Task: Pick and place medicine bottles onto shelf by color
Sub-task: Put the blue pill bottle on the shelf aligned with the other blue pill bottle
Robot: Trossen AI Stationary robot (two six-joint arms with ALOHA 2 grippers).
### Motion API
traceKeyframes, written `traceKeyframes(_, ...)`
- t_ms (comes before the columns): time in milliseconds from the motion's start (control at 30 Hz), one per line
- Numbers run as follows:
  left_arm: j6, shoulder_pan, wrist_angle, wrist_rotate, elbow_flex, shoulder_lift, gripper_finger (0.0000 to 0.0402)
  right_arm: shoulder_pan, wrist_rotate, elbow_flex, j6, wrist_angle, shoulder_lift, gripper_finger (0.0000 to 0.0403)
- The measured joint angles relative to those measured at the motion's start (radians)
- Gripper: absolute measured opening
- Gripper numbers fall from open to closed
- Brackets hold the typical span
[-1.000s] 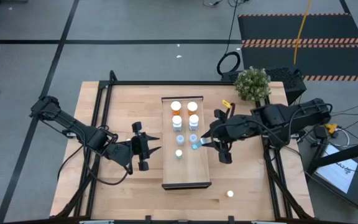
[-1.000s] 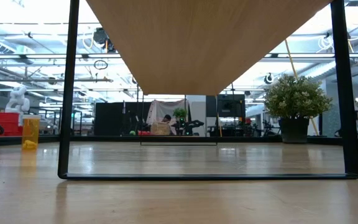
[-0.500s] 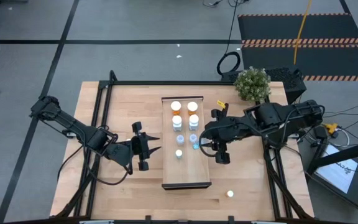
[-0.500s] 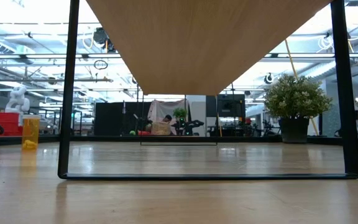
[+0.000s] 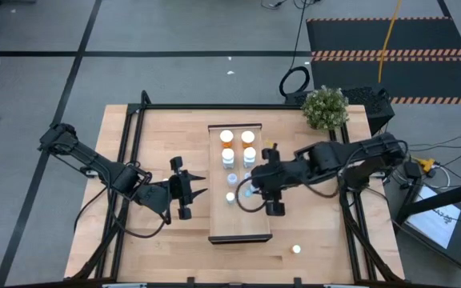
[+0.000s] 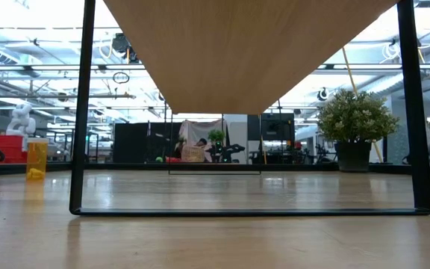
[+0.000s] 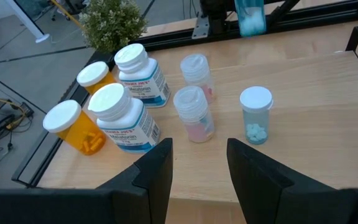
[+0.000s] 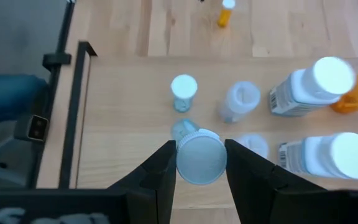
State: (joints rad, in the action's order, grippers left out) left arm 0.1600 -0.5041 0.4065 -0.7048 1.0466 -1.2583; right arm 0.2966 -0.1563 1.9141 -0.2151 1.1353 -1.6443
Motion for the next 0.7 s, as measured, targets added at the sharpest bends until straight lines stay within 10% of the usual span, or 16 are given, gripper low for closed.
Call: traceKeyframes(700, 0.000, 0.000, -0.011, 0.000, 0.000, 0.000, 0.0154, 0.000, 0.003, 0.000, 0.026, 0.070, -0.153, 0.0120)
